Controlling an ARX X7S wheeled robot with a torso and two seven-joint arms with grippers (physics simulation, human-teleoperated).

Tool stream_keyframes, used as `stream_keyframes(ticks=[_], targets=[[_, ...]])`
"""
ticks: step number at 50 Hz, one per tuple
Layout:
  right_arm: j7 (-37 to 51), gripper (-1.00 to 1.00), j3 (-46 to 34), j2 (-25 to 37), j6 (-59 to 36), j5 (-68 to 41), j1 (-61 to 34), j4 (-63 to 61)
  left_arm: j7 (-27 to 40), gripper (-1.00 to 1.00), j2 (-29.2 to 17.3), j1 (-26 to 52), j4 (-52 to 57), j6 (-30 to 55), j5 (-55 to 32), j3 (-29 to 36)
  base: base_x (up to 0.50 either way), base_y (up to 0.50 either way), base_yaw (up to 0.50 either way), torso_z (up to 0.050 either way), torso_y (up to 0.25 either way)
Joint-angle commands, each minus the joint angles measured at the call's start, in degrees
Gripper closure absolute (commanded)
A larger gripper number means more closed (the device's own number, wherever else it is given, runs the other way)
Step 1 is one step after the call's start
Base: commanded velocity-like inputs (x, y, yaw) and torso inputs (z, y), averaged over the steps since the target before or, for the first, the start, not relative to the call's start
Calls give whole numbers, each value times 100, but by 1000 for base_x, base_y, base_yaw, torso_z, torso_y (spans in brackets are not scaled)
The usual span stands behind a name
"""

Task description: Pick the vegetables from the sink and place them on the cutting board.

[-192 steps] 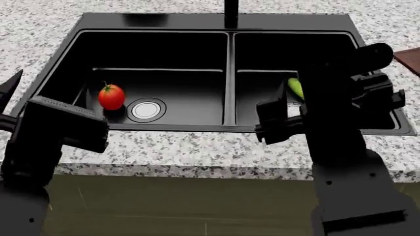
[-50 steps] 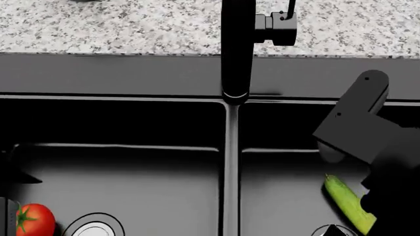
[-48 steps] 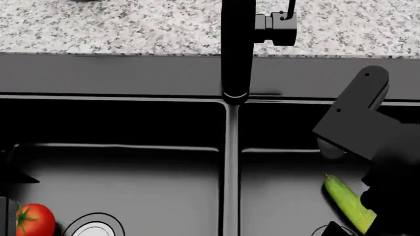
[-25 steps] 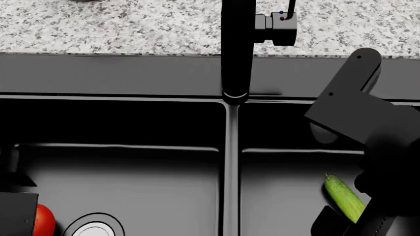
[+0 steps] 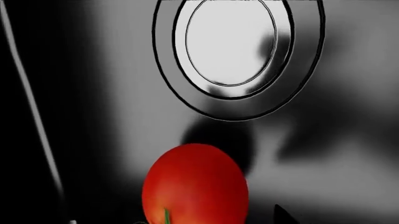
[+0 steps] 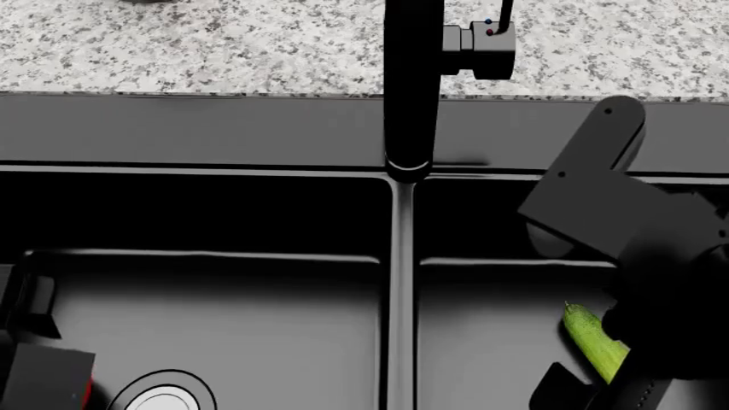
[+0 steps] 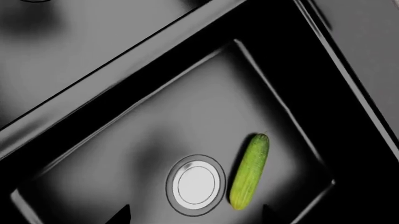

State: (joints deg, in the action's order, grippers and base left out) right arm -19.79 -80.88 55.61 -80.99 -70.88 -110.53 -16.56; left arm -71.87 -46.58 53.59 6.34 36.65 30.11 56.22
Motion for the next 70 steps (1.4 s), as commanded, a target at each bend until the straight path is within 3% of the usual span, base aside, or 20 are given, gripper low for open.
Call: stream_keyframes(ticks=[1,24,25,38,43,60,70], targets=[[-69,-100,132,-121,111,117,177,-18,33,-100,258,-55,-418,-111,204,114,19,0,4,0,0],[61,-100,136,-55,268,51,304,-45,774,-100,761,-120,-1625,-665,191,332,20,0,2,0,-1],[57,-100,129,-56,289,70,312,-41,810,100,729,-170,-1582,-718,161,325,21,0,0,0,0],[60,-100,125,-84,368,125,285,-55,1190,100,703,-254,-1507,-745,213,236,21,0,1,-3,-8],[107,-100,68,-100,238,137,240,-86,2025,100,656,-198,-879,-1100,-122,-432,22,0,0,-2,-4],[139,-100,-267,-773,-641,-130,143,949,2921,100,300,-892,634,-707,-876,-1794,21,0,3,0,0],[0,-100,-497,-1097,-501,23,122,1451,3396,100,-76,-1459,1442,-700,-1204,-2457,21,0,2,0,0]])
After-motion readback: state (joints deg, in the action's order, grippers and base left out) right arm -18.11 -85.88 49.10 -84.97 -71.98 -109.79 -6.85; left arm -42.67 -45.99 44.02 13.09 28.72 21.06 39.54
